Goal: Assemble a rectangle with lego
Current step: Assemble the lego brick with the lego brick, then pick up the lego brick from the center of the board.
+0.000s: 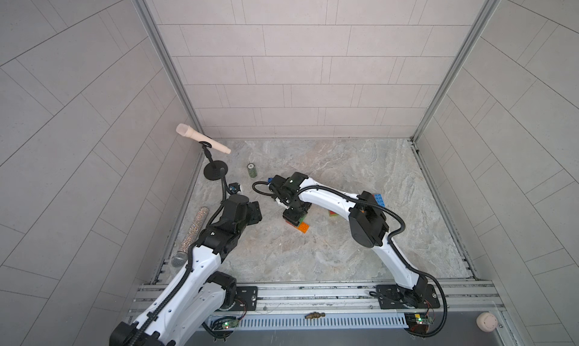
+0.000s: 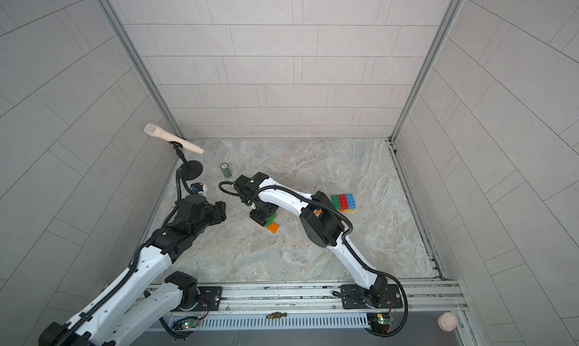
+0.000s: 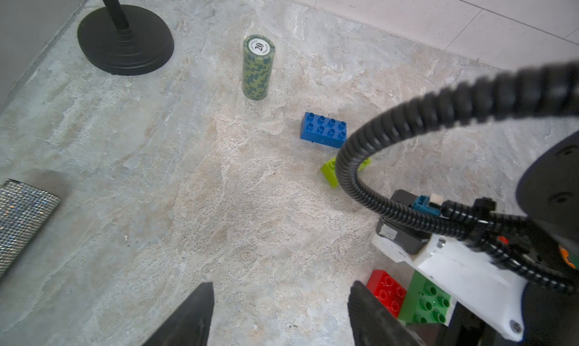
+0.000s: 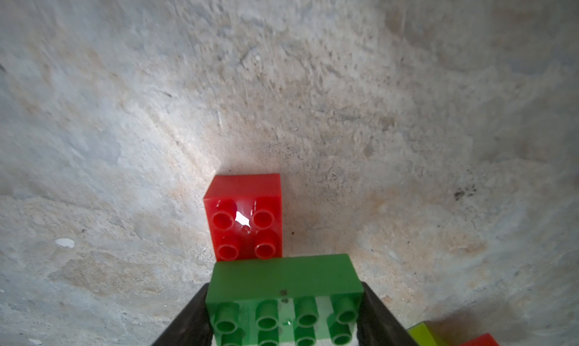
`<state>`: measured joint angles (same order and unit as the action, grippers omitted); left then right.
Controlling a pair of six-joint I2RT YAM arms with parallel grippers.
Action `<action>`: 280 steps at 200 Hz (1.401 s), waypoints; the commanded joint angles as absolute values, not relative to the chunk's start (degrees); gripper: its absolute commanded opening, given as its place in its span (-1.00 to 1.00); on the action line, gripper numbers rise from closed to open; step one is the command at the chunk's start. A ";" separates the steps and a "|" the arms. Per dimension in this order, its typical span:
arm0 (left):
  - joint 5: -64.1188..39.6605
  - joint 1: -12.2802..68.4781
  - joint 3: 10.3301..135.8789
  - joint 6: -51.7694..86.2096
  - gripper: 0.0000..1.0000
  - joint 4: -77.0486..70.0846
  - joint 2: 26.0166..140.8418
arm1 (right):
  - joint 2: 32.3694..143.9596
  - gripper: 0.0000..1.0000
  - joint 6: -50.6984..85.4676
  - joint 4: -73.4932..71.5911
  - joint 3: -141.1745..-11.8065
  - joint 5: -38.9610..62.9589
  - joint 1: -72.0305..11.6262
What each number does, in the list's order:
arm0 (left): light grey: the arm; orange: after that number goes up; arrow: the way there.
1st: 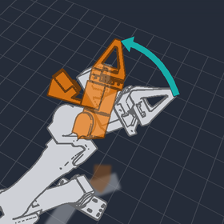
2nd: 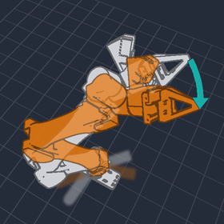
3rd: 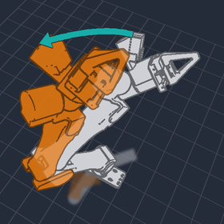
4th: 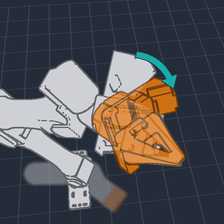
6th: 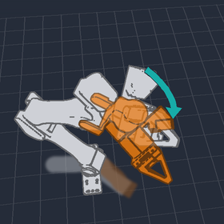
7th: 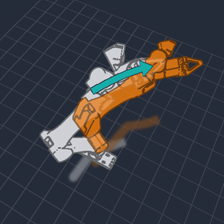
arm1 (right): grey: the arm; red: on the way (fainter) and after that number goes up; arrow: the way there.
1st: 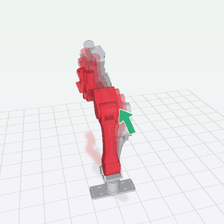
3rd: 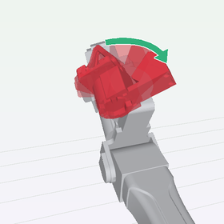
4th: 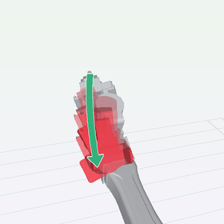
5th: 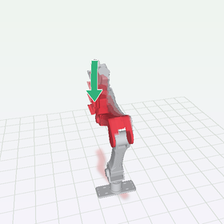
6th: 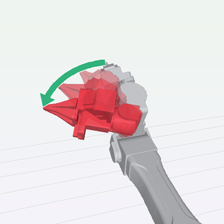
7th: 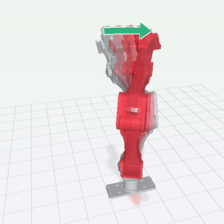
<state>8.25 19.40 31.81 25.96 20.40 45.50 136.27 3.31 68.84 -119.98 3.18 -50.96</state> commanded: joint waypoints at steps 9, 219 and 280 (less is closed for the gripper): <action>11.72 19.07 33.57 24.63 0.50 22.15 42.14 | 147.72 -0.84 6.36 70.16 -114.46 -0.33 -50.80; 3.80 5.32 50.34 23.69 0.73 27.13 60.82 | 127.22 0.65 6.81 69.35 -115.74 13.80 -47.42; 0.34 5.01 50.93 22.84 0.65 23.74 68.54 | 116.06 0.60 10.30 62.68 -108.89 14.92 -43.20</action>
